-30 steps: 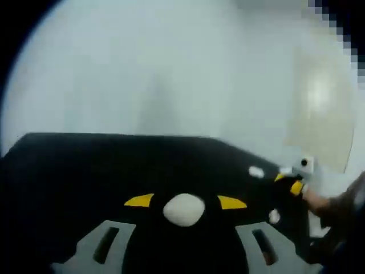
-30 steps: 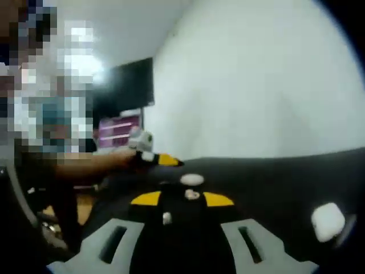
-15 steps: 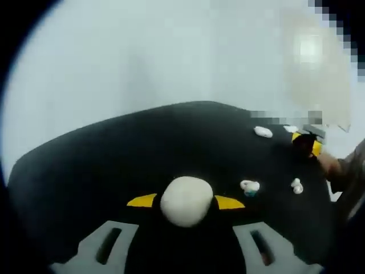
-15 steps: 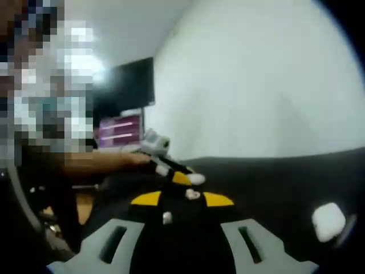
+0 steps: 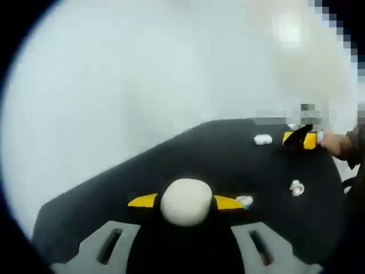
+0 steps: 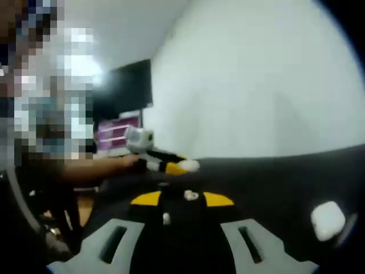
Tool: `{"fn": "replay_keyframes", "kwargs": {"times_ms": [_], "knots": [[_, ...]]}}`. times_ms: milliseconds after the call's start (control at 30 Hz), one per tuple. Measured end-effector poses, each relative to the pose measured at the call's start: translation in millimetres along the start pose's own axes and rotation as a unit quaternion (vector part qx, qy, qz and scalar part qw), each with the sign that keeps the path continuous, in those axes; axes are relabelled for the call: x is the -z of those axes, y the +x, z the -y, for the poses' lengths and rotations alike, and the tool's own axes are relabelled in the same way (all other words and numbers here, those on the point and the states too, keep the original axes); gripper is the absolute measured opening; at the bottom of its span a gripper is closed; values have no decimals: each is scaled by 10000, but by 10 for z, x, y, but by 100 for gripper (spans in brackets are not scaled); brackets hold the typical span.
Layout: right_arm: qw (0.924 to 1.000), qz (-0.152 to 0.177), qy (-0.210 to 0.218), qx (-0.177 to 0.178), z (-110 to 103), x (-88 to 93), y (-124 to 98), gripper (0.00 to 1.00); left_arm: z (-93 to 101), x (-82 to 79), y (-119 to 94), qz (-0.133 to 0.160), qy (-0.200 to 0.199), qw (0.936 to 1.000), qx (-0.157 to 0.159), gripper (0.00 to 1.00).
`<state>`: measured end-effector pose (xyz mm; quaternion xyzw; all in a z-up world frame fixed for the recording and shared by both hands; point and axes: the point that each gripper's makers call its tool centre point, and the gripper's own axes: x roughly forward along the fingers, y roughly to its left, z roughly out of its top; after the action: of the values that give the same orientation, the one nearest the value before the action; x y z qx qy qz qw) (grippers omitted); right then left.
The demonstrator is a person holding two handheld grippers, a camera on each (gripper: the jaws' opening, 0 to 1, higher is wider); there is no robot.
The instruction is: Pick up three earphones and place each one into its charging case using tactile feedback, ensure that each earphone is properly inserted and securely positioned inside the case.
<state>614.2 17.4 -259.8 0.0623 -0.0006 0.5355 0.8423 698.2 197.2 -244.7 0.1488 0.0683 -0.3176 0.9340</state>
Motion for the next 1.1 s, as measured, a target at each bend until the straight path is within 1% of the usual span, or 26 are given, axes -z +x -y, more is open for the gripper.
{"fn": "replay_keyframes", "kwargs": {"times_ms": [33, 133, 167, 200, 267, 333, 367, 400, 433, 467, 533, 600, 633, 667, 700, 733, 800, 867, 933, 1000, 1067, 1100], "knots": [[10000, 3, 7, 7, 2, 0, 0, 28, 101, -121, -82, 191, 158, 9997, 70, 33], [10000, -11, -11, 22, 6, 7, 3, 28, 383, -351, -269, 565, 375, 9973, 271, 33], [10000, -15, -28, 23, 6, 8, 1, 28, 487, -407, -337, 694, 386, 9963, 331, 33], [10000, -16, -46, 23, 5, 8, -3, 28, 589, -450, -393, 801, 452, 9950, 380, 33], [10000, 0, -59, 28, 8, 1, -8, 28, 790, -448, -508, 867, 502, 9940, 444, 33], [10000, 20, -46, 8, 2, -8, -17, 28, 1009, -383, -594, 892, 575, 9927, 568, 33], [10000, 44, -27, -20, -7, -17, -24, 28, 1128, -315, -635, 849, 602, 9922, 683, 33], [10000, 64, -15, -52, -21, -25, -27, 28, 1261, -212, -664, 725, 545, 9922, 861, 33], [9999, 74, -20, -93, -40, -31, -31, 28, 1355, -123, -698, 633, 502, 9922, 952, 33], [9999, 72, -51, -131, -62, -30, -31, 28, 1440, -47, -713, 618, 486, 9913, 1052, 33], [9998, -43, -177, -102, -64, 11, -16, 28, 1600, 148, -736, 377, 349, 9897, 1333, 33], [9996, -144, -233, -47, -40, 47, 0, 28, 1745, 362, -746, -63, 151, 9839, 1782, 33], [9996, -152, -230, -40, -31, 49, -4, 28, 1749, 439, -741, -225, 118, 9833, 1800, 33], [9996, -144, -220, -40, -26, 46, -10, 28, 1733, 451, -710, -202, 187, 9845, 1732, 33], [9997, -124, -207, -43, -20, 38, -17, 28, 1713, 448, -715, -131, 203, 9860, 1648, 33], [9998, -88, -198, -48, -17, 25, -26, 28, 1714, 424, -709, -1, 109, 9870, 1605, 33], [9998, -50, -193, -42, -11, 11, -31, 28, 1734, 443, -708, 36, 56, 9869, 1613, 33], [9996, -100, -244, -60, -20, 29, -24, 28, 1757, 423, -703, 101, 156, 9870, 1597, 33], [9990, -219, -375, -120, -50, 74, -8, 28, 1794, 412, -692, 167, 342, 9853, 1666, 33], [9988, -257, -372, -164, -58, 86, -9, 28, 1793, 414, -699, 283, 421, 9844, 1684, 34], [9991, -197, -294, -231, -71, 61, -21, 28, 1750, 379, -732, 367, 362, 9847, 1666, 38], [9995, -116, -144, -256, -85, 24, -29, 28, 1723, 346, -760, 440, 175, 9853, 1642, 38]]}}
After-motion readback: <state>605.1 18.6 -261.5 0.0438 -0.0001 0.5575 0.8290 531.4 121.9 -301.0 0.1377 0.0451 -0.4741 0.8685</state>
